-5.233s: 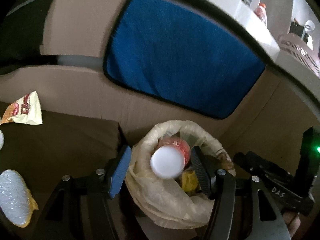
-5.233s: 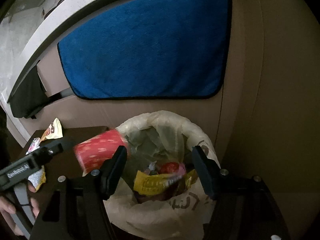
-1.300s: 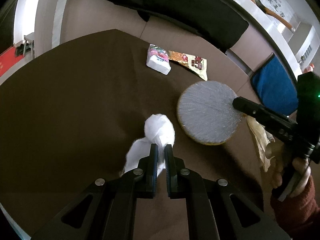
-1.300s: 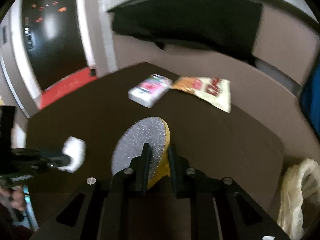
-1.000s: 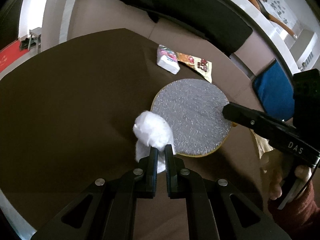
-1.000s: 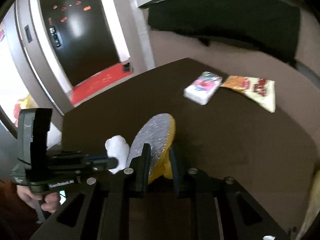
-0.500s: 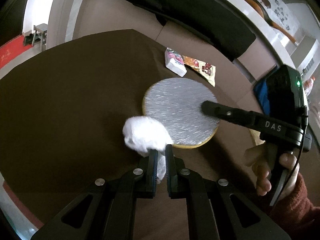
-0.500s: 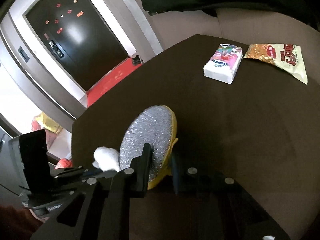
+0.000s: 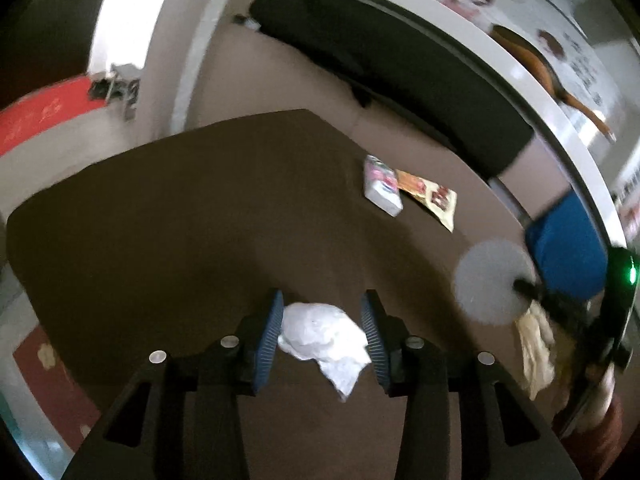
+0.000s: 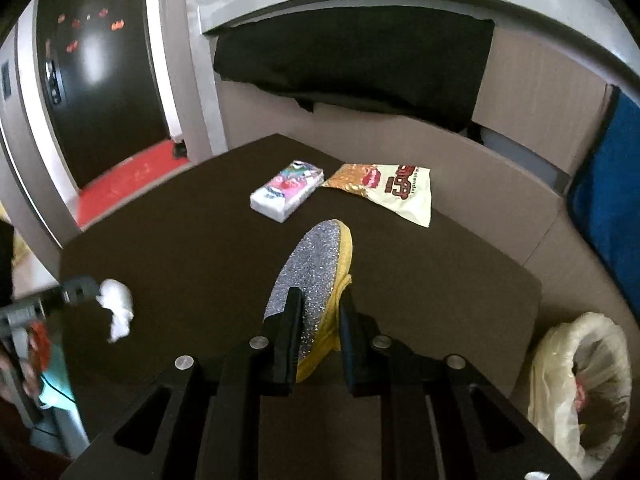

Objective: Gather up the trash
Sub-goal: 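Grasp the silver sponge pad by its edge with the right tool while the left tool holds the tissue, then carry the tissue and sponge pad in both tools over the bin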

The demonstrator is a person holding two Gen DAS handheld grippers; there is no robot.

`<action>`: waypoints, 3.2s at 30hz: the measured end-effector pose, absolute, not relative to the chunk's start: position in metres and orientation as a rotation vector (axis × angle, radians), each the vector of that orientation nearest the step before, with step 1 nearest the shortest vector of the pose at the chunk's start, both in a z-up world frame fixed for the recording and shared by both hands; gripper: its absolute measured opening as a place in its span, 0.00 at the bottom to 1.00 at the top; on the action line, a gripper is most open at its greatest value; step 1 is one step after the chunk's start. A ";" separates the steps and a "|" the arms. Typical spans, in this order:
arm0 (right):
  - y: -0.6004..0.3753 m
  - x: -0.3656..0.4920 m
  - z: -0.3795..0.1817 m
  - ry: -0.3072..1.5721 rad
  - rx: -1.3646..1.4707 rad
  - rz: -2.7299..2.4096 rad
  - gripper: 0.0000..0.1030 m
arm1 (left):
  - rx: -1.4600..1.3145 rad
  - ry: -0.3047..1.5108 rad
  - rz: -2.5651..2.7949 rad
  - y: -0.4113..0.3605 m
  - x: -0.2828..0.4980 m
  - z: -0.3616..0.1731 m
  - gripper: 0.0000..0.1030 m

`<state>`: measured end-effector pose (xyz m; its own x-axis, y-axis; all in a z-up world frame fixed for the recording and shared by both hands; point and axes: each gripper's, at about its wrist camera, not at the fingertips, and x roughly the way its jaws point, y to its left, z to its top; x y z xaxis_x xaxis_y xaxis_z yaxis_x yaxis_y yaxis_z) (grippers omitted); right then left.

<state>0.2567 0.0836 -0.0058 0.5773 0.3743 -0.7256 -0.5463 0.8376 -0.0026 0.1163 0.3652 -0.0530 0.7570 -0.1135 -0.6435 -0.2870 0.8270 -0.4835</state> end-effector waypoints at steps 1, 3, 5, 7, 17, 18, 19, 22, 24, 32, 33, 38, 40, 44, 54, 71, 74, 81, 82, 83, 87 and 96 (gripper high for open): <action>0.087 0.255 -0.010 0.791 -0.243 0.557 0.16 | -0.615 0.720 0.109 0.367 0.116 -0.054 0.41; 0.095 0.250 -0.019 0.801 -0.240 0.597 0.17 | -0.624 0.730 0.136 0.371 0.115 -0.056 0.41; 0.104 0.245 -0.026 0.817 -0.213 0.668 0.21 | -0.625 0.736 0.139 0.374 0.112 -0.058 0.41; 0.111 0.244 -0.035 0.840 -0.187 0.713 0.25 | -0.634 0.741 0.132 0.376 0.110 -0.059 0.41; 0.122 0.259 -0.045 0.875 -0.068 0.770 0.18 | -0.655 0.784 0.118 0.367 0.117 -0.068 0.43; 0.116 0.258 -0.038 0.850 -0.085 0.745 0.17 | -0.646 0.793 0.120 0.365 0.121 -0.069 0.43; 0.110 0.257 -0.032 0.834 -0.096 0.726 0.17 | -0.636 0.804 0.122 0.363 0.124 -0.071 0.43; 0.084 0.254 -0.014 0.774 -0.169 0.621 0.17 | -0.576 0.810 0.142 0.353 0.133 -0.074 0.43; 0.068 0.250 -0.006 0.740 -0.228 0.550 0.17 | -0.549 0.811 0.165 0.347 0.138 -0.074 0.43; 0.006 0.233 0.004 0.732 -0.159 0.470 0.17 | -0.451 0.839 0.090 0.307 0.163 -0.072 0.27; 0.003 0.231 0.004 0.728 -0.151 0.470 0.17 | -0.431 0.826 0.076 0.300 0.164 -0.067 0.27; -0.011 0.215 0.009 0.703 -0.112 0.482 0.16 | -0.317 0.715 0.022 0.261 0.163 -0.028 0.27; -0.012 0.212 0.005 0.705 -0.102 0.490 0.15 | -0.343 0.709 -0.004 0.254 0.164 -0.021 0.27; -0.010 0.202 -0.007 0.724 -0.089 0.517 0.15 | -0.360 0.720 -0.026 0.244 0.160 -0.019 0.27; -0.006 0.212 -0.033 0.829 -0.042 0.541 0.18 | -0.303 0.721 -0.040 0.223 0.157 -0.011 0.27; -0.121 0.154 0.123 0.369 -0.079 0.300 0.15 | 0.003 0.292 -0.201 0.059 0.153 0.135 0.27; -0.143 0.146 0.131 0.336 -0.093 0.239 0.15 | 0.014 0.254 -0.219 0.033 0.154 0.145 0.27; -0.186 0.148 0.131 0.338 -0.080 0.161 0.15 | 0.017 0.279 -0.263 -0.017 0.169 0.138 0.27; -0.190 0.149 0.130 0.338 -0.082 0.146 0.15 | 0.016 0.291 -0.270 -0.025 0.173 0.134 0.27; -0.194 0.149 0.128 0.340 -0.083 0.133 0.15 | 0.014 0.305 -0.275 -0.030 0.177 0.129 0.27; -0.213 0.156 0.120 0.363 -0.069 0.092 0.16 | 0.005 0.355 -0.293 -0.044 0.190 0.112 0.27; -0.240 0.180 0.085 0.483 -0.040 0.007 0.16 | -0.020 0.522 -0.363 -0.076 0.239 0.064 0.27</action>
<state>0.1796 -0.2403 0.0851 0.8857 -0.0024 -0.4642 -0.0164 0.9992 -0.0365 0.2391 -0.0758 0.0638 0.8043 -0.3444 -0.4843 0.3341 0.9360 -0.1108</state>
